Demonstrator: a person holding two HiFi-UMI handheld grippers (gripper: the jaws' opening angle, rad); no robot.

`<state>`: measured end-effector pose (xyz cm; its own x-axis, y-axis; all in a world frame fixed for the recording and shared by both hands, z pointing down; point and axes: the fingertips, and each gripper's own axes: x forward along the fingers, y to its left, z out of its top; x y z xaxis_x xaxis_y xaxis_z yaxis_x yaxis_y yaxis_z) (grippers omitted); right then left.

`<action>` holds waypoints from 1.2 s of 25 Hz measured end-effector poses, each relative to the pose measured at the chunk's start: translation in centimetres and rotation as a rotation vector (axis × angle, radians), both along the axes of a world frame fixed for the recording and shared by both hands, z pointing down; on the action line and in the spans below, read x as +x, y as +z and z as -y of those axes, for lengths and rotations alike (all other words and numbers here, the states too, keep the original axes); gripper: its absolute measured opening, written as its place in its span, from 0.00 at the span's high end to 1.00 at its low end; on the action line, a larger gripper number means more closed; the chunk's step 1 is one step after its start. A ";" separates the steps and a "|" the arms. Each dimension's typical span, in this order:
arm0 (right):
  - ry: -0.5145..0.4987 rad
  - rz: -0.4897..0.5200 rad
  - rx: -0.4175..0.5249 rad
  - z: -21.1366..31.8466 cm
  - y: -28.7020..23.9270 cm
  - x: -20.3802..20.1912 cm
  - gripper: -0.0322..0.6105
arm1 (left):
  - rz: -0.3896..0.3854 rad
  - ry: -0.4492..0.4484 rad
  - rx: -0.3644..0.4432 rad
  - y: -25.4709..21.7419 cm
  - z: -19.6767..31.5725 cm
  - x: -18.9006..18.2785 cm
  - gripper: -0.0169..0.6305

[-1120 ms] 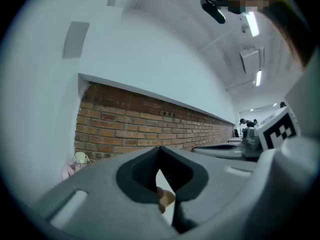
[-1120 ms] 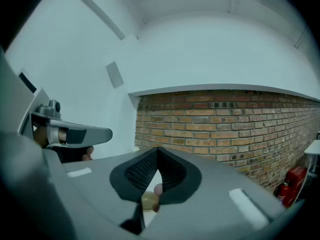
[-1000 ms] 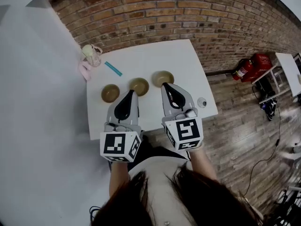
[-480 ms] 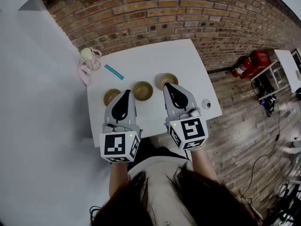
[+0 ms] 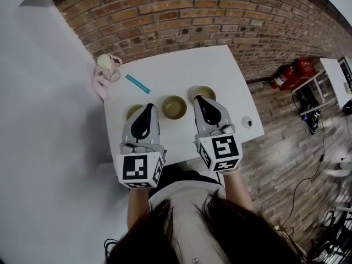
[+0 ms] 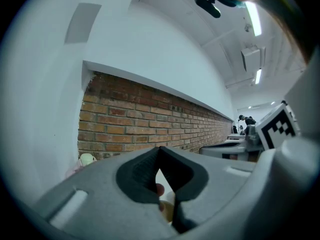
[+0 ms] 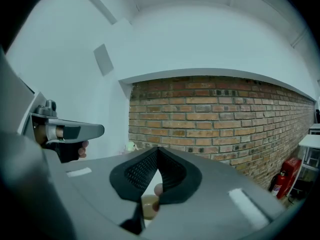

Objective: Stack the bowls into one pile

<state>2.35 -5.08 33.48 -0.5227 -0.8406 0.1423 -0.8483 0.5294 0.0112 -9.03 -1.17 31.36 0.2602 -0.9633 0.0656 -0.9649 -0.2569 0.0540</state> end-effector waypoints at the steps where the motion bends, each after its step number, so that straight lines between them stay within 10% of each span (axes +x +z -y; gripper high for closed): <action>1: 0.006 -0.006 -0.006 0.2 0.1 -0.2 0.94 | -0.003 0.005 -0.002 0.1 0.1 -0.3 0.97; 30: 0.011 -0.112 -0.253 4.7 8.4 -1.5 0.91 | -0.040 -0.039 -0.040 1.9 4.4 -4.6 0.97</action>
<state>0.85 -9.80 41.88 -0.4826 -0.7767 0.4048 -0.8550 0.5179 -0.0256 -13.61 -5.56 33.22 0.2257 -0.9696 0.0944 -0.9710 -0.2160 0.1022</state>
